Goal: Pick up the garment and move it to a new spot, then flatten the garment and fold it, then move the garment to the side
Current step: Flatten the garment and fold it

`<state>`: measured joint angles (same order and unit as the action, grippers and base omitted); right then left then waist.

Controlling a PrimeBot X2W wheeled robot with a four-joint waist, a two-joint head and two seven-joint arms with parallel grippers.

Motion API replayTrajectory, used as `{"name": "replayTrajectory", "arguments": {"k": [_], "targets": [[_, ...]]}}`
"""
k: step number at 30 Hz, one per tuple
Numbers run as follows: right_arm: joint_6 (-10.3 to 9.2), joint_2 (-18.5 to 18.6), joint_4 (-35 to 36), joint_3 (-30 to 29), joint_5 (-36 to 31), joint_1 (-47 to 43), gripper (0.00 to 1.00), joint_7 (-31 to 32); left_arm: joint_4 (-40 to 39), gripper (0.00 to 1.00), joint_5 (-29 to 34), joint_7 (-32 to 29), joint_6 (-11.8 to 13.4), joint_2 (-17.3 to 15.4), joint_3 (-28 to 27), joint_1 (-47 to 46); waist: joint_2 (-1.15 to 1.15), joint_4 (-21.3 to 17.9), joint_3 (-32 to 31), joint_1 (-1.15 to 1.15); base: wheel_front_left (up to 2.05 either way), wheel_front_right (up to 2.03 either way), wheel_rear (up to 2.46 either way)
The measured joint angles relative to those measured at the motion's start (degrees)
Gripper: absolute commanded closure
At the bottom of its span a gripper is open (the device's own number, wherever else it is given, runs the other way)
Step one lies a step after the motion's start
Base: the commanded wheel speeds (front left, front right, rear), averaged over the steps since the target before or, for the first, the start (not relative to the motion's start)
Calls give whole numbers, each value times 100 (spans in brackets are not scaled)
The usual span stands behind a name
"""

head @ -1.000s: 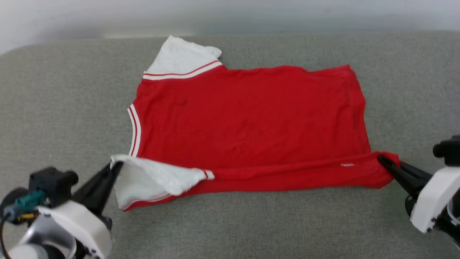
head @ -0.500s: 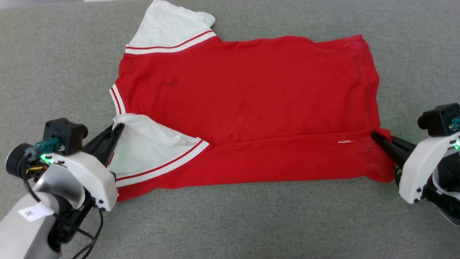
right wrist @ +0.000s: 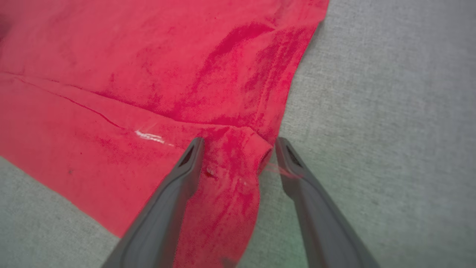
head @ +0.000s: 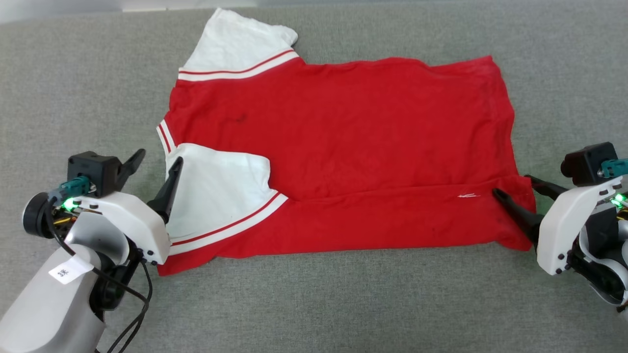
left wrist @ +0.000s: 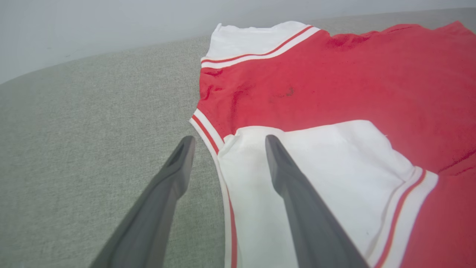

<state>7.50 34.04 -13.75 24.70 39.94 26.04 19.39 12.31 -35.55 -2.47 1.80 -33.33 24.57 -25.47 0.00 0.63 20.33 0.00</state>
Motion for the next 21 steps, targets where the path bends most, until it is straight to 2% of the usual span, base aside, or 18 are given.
{"name": "replayTrajectory", "arguments": {"k": [6,9,18,21], "targets": [[0,-53,67,-339,-444,-253,0,433,-183,0,-141,-170,399,-11,-126,348,0,-13,-323,0,0,0,0],[0,-214,133,-744,-777,-437,0,780,-477,0,-265,-346,730,-64,-285,664,0,-33,-472,0,0,0,0],[0,-1183,1044,-2083,-1449,-1307,0,2268,-1685,0,-459,-1226,1468,-521,-363,1792,0,-106,-669,-1,0,0,0],[0,-1536,1510,-2386,-1536,-1589,0,2659,-2014,0,-593,-1462,1697,-544,-389,2093,0,-120,-672,-1,0,0,0]]}}
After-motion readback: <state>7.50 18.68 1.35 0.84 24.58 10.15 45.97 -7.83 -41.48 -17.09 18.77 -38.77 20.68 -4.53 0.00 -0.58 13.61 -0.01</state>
